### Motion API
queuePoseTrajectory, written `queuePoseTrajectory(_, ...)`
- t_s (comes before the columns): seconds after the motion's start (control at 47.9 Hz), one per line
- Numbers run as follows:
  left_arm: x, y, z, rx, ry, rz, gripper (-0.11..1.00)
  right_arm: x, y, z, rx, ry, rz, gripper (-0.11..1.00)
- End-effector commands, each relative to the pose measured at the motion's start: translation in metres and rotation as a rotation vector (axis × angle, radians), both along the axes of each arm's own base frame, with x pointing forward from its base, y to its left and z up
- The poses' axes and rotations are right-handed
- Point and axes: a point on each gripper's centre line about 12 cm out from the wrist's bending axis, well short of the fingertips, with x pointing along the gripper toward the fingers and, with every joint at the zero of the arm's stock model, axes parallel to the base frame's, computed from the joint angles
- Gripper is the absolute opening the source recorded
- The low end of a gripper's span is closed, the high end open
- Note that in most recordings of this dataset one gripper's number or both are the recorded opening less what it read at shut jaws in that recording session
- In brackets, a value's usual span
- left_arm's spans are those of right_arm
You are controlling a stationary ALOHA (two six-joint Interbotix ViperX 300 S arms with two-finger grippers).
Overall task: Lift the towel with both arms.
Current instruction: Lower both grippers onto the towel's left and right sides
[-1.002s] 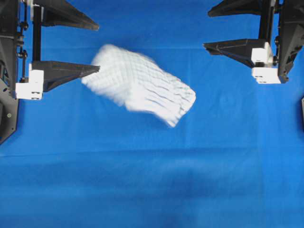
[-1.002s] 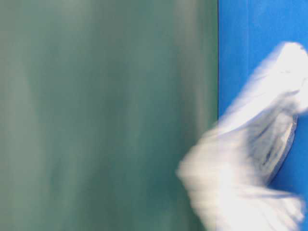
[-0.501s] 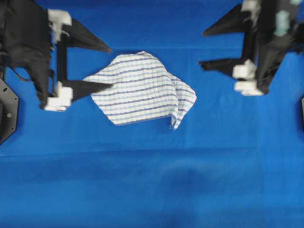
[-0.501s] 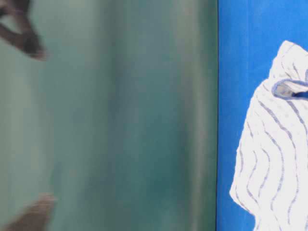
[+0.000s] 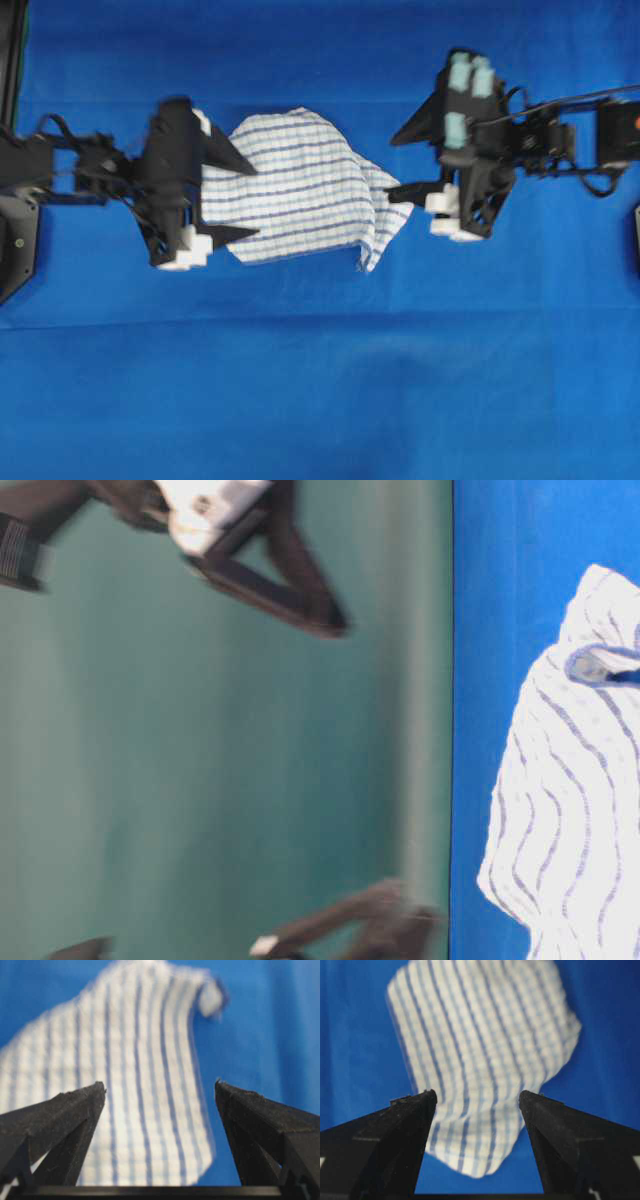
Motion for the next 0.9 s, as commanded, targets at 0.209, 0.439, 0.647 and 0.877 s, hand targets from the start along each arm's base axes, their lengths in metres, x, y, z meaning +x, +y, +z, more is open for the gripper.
queuePoseTrajectory(0.209,0.011,-0.006,-0.049,-0.017,0.107,-0.009,0.9,0.016,0.0,-0.052,0.045,0.048,-0.008,0.68)
queuePoseTrajectory(0.439,0.014,-0.008,-0.078,-0.022,0.151,-0.011,0.9,0.025,0.0,-0.087,0.066,0.084,-0.009,0.68)
queuePoseTrajectory(0.647,0.013,-0.008,-0.096,-0.023,0.197,-0.012,0.9,0.027,-0.004,-0.108,0.081,0.114,-0.022,0.68)
queuePoseTrajectory(0.877,0.011,-0.008,-0.102,-0.023,0.219,-0.012,0.86,0.03,-0.004,-0.12,0.087,0.132,-0.023,0.67)
